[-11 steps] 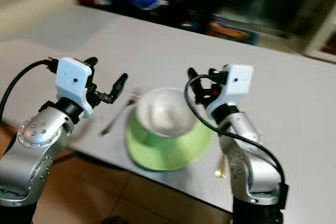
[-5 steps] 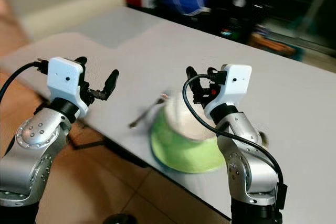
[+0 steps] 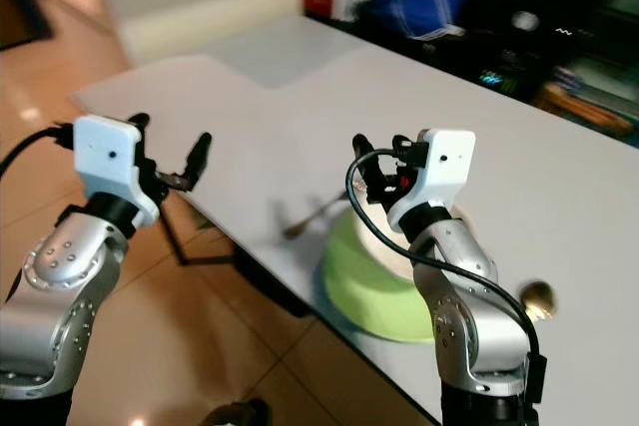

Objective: Setting the table

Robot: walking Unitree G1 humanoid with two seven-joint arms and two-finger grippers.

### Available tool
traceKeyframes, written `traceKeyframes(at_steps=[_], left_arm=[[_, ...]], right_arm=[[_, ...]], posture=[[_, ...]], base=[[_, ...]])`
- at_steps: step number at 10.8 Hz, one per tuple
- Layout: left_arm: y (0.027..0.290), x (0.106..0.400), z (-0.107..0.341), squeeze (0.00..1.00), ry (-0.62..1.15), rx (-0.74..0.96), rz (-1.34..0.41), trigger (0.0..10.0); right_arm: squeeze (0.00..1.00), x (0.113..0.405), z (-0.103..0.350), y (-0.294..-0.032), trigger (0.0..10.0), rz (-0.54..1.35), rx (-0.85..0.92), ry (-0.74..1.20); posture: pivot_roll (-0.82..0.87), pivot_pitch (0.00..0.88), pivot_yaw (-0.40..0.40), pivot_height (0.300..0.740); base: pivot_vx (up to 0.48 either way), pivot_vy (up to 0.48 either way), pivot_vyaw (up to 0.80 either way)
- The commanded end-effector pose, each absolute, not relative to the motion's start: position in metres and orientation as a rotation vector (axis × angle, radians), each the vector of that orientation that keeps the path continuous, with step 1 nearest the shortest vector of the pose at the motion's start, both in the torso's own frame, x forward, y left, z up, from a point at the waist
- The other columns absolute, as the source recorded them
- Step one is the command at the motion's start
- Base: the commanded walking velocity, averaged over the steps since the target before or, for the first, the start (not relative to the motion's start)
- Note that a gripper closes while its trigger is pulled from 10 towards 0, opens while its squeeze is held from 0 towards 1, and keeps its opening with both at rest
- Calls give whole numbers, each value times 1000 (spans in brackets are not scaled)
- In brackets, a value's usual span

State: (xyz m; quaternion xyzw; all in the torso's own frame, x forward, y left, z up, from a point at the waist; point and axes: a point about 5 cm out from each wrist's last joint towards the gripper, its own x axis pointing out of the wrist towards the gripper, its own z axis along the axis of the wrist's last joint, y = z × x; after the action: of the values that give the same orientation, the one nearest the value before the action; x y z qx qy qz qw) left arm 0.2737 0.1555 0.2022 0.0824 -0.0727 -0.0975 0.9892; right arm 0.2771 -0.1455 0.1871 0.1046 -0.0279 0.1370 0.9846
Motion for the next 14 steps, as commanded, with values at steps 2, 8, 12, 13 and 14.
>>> traceKeyframes(at_steps=[2,8,12,13,14], left_arm=[[158,273,210,0,-191,210,-184,10000],[157,271,205,0,-186,199,-188,10000],[161,269,202,0,-180,195,-176,10000],[163,269,199,0,-178,195,-167,10000],[162,268,198,0,-184,196,-161,10000]], right_arm=[[0,281,190,-145,10000,285,217,-72],[0,280,188,-139,10000,313,218,-55],[0,280,185,-137,10000,332,226,-38],[0,278,183,-134,10000,354,222,-28],[0,277,183,-132,10000,373,217,-22]], posture=[[60,0,-15,740],[56,0,-24,740],[59,0,-28,740],[52,0,-34,740],[53,0,-36,740]], base=[[0,0,800],[0,0,800],[0,0,800],[0,0,800],[0,0,800]])
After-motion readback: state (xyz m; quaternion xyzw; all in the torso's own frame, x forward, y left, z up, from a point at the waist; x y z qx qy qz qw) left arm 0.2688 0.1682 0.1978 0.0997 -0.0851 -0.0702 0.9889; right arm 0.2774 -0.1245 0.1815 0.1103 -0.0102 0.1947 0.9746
